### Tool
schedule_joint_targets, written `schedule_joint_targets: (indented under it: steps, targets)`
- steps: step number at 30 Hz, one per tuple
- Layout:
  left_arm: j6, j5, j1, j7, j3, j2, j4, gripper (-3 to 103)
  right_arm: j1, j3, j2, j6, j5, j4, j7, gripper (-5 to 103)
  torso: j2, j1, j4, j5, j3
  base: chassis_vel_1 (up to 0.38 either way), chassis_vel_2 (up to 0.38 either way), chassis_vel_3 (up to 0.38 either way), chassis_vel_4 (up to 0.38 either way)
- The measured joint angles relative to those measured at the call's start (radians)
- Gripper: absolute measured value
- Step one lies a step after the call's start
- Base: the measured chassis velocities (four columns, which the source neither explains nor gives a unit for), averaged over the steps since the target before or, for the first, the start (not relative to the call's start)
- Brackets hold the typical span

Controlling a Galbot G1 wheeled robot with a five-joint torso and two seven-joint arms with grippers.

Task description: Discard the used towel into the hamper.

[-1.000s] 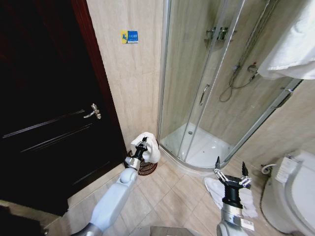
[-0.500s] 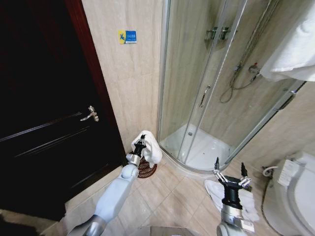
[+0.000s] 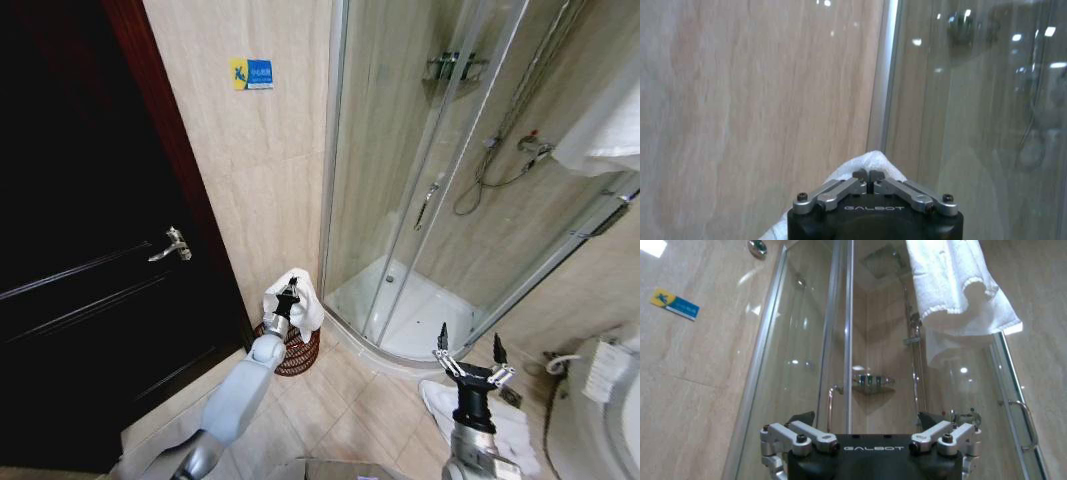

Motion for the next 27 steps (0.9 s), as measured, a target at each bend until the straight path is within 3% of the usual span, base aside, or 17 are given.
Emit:
schedule_joint_targets:
  steps: [10, 16, 22, 27]
  targets:
    - [-0.013, 0.045, -0.064, -0.002, -0.049, -0.053, 0.218, 0, -0.015, 0.014, -0.002, 0.004, 0.037, -0.008, -0.043, 100, 0.000, -0.001, 0.0000, 0.0001, 0.000, 0.000, 0.000, 0.000, 0.000]
    - [-0.030, 0.074, -0.074, 0.000, -0.070, -0.070, 0.277, 0, -0.011, 0.018, -0.003, 0.004, 0.044, -0.007, -0.046, 100, 0.000, 0.000, 0.0000, 0.0000, 0.000, 0.000, 0.000, 0.000, 0.000]
    - [-0.063, 0.121, -0.132, 0.023, -0.084, -0.088, 0.426, 0, 0.008, 0.033, -0.003, 0.003, 0.051, 0.003, -0.059, 100, 0.000, 0.000, 0.0000, 0.0001, 0.000, 0.000, 0.000, 0.000, 0.000]
    - [-0.057, 0.132, -0.156, 0.037, -0.100, -0.105, 0.484, 0, 0.012, 0.043, -0.004, 0.002, 0.063, 0.006, -0.073, 100, 0.000, 0.000, 0.0001, 0.0001, 0.000, 0.000, 0.000, 0.000, 0.000]
